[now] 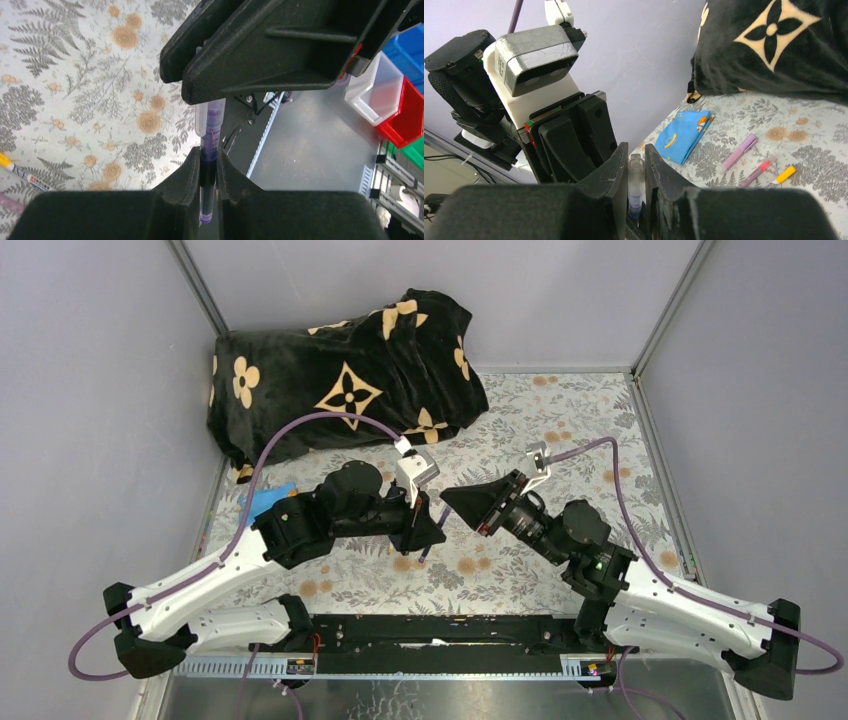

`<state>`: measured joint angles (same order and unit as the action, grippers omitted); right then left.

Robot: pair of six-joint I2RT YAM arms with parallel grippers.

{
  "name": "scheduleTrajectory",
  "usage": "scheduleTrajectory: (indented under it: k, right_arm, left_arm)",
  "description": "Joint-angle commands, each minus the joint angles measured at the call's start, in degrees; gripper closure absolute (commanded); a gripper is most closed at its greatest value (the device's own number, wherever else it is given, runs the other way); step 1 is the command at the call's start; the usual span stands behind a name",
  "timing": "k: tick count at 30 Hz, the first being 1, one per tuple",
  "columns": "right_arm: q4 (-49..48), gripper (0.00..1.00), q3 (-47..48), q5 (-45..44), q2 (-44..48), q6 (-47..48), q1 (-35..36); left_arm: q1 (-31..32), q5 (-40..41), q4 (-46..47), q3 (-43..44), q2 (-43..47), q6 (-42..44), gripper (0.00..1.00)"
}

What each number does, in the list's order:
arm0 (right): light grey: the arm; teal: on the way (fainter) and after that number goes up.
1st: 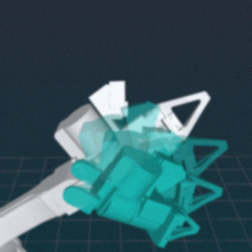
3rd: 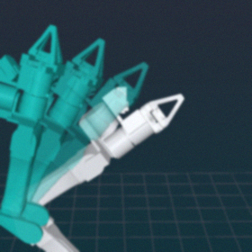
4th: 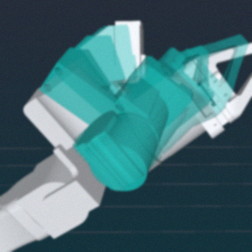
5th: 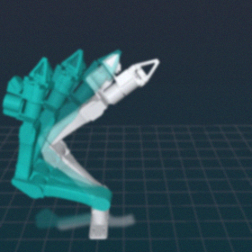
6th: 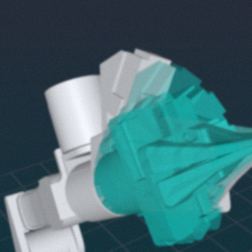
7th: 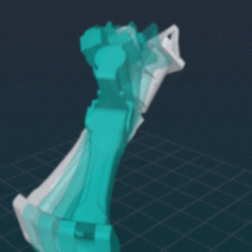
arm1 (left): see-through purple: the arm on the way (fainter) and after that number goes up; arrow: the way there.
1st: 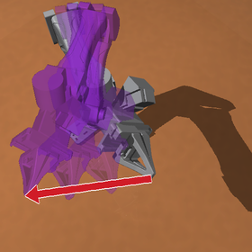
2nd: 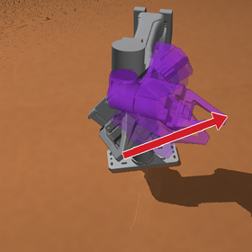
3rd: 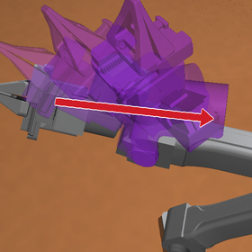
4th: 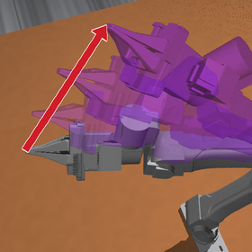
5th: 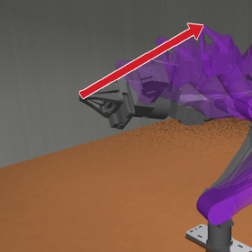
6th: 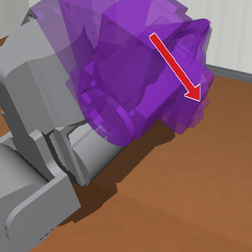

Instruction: Insert the pens into the pen caps

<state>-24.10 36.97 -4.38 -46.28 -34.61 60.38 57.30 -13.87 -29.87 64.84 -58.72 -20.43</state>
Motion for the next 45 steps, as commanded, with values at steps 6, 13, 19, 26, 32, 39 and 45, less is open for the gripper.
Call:
scheduleTrajectory:
  k: [6, 13, 19, 26, 32, 39, 45]
  right_arm:
    - [25.6, 1.00, -8.7, 9.9, -5.0, -3.4, 12.8]
    - [24.6, 1.00, -11.5, 8.8, -4.8, -5.8, 15.3]
    - [23.7, 1.00, -11.1, 10.1, -7.7, -5.2, 16.7]
    - [22.6, 1.00, -12.0, 10.0, -7.0, -5.7, 17.2]
    - [33.2, 1.00, -3.2, -3.0, -0.3, -4.9, 17.2]
    - [33.9, 0.99, 10.8, -17.7, -1.4, 4.7, 17.1]
    - [27.2, 0.87, 16.5, -28.1, 0.7, 15.6, 17.1]
  left_arm:
    - [-2.0, 9.4, 38.9, 7.1, 3.1, 0.4, 1.00]
    - [-2.0, 9.8, 39.9, 6.7, 3.7, 0.3, 1.00]
    - [-2.1, 9.3, 41.3, 7.4, 2.6, 0.4, 1.00]
    - [-2.1, 8.6, 42.4, 8.8, 1.1, 0.5, 1.00]
    - [-2.1, 8.2, 40.7, 7.3, 1.6, 0.8, 1.00]
    - [-2.1, 3.2, 39.8, 4.8, -0.6, -0.2, 1.00]
    - [-2.1, 0.3, 39.4, 3.7, -2.8, -1.2, 1.00]
